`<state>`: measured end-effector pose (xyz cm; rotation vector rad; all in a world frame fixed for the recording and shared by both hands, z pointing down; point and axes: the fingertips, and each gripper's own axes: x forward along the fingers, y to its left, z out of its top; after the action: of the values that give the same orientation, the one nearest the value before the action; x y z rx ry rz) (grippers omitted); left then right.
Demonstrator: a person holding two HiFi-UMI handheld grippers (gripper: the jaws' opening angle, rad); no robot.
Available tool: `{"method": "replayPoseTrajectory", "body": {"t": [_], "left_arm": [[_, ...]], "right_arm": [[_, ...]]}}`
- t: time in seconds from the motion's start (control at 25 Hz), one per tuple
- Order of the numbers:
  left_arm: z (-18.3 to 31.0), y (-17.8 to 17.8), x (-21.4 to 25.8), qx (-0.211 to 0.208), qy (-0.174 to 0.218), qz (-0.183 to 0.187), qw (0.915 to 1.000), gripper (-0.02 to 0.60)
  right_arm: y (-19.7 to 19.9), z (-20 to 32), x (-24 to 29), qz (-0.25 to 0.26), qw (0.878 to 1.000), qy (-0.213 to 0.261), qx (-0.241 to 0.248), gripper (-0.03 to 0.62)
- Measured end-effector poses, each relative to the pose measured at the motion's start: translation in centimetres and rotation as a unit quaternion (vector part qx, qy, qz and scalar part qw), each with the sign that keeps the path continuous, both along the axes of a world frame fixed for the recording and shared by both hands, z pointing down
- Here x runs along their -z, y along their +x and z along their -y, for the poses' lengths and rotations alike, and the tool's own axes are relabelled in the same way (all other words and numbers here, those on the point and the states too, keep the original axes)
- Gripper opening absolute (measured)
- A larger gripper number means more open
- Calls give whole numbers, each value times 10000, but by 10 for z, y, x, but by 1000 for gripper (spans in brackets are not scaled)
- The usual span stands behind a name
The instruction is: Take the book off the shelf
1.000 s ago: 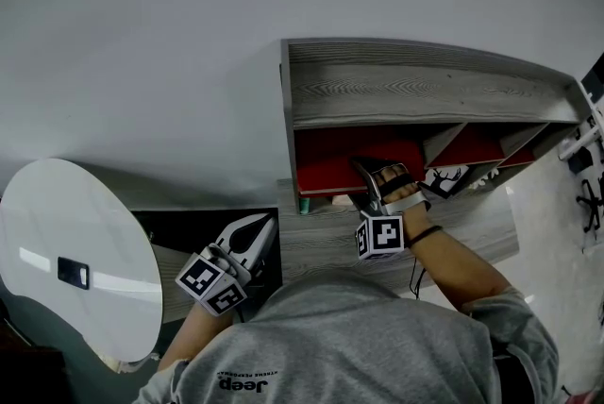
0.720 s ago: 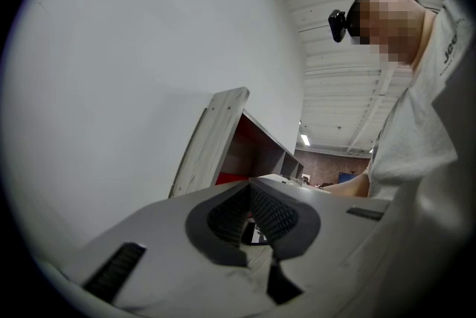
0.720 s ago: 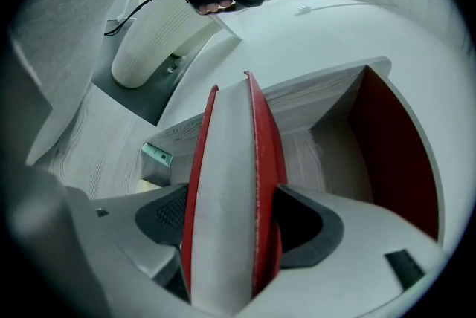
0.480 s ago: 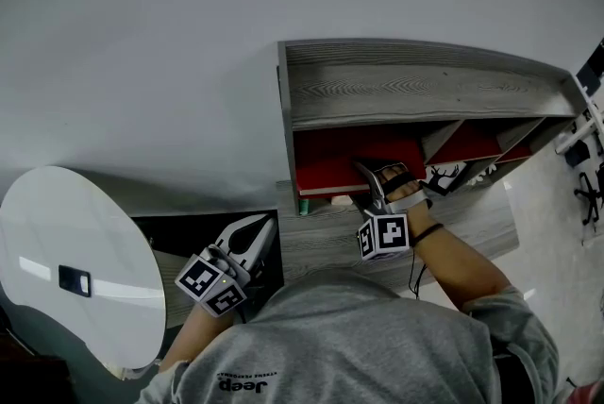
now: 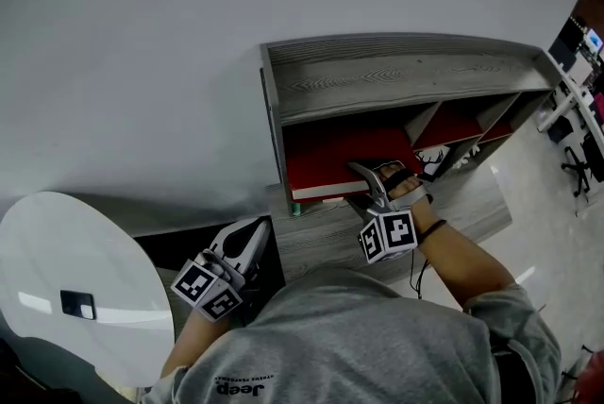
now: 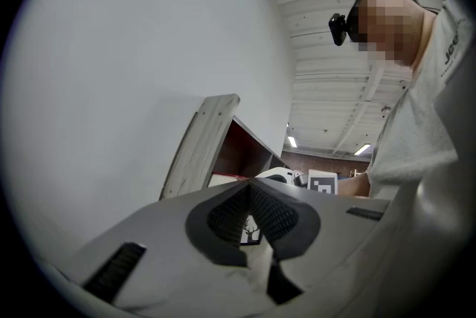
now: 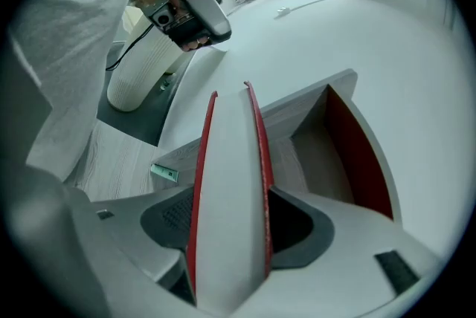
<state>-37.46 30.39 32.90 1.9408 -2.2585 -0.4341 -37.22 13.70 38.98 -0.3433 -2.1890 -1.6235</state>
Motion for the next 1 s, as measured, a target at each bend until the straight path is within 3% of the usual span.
{"method": "replayPoseTrajectory", "body": {"t": [0.68,1.0], "left_arm": [[5,24,17,-945,169,208,9952,21],[23,41,23,-1413,173,287,9894,21]], "right_arm": [[65,-36,37,222,9991,-109,-354,281],[101,-38,45,272,9970,-373,-622,279]]}}
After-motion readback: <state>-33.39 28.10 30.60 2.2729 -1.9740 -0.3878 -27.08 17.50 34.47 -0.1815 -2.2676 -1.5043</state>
